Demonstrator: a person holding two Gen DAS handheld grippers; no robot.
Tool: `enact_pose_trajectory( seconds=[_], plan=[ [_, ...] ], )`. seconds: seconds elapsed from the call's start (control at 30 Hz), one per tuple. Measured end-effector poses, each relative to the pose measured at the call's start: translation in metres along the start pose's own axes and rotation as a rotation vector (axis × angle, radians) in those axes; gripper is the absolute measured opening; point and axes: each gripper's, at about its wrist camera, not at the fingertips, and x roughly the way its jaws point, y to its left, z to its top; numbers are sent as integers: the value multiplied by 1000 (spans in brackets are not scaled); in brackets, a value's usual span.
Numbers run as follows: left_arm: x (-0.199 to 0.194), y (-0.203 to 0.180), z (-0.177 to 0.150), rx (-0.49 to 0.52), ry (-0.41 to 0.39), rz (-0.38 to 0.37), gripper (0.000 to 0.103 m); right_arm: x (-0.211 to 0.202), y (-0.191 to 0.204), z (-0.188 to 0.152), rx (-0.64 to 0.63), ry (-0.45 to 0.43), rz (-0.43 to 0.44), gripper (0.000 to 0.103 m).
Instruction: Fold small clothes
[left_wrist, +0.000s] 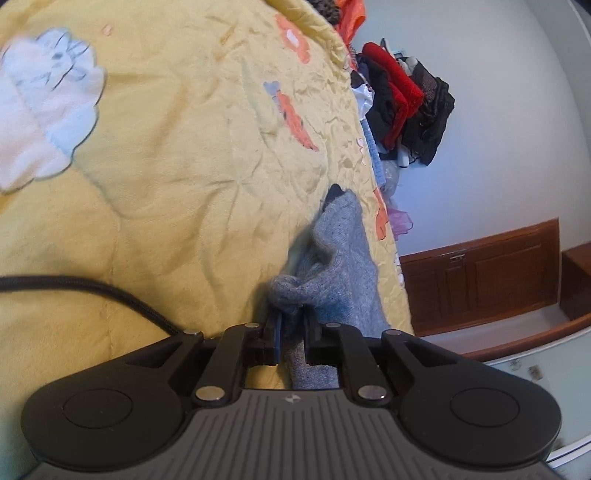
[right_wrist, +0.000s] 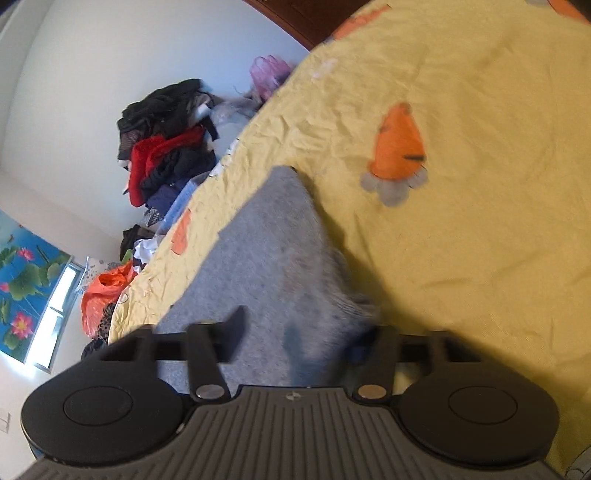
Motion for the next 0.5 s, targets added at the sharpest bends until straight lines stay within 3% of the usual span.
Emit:
enact_pose_trajectory(
  seconds=[0.1,0.13,0.2,0.27,0.37,0.5],
  plan=[
    [-5,8,5,-47,47,-47,21,-8,-11,6,57,22,49,51],
    [-7,10,7,-57,57,-73,29,-10,-12,6,56,23,52,55],
    [-11,12,10,-89,68,-165,52,-13,-11,6,45,19,61,62],
    [-15,11,13,-117,72,-258,90,-15,-6,4,24,18,72,70],
    [-25,-2,18,-56,41,-213,102,-13,2,2,-2,17,65,80],
    [-29,-6,26,-9,48,-137,102,-13,2,2,-5,20,67,81]
  ],
)
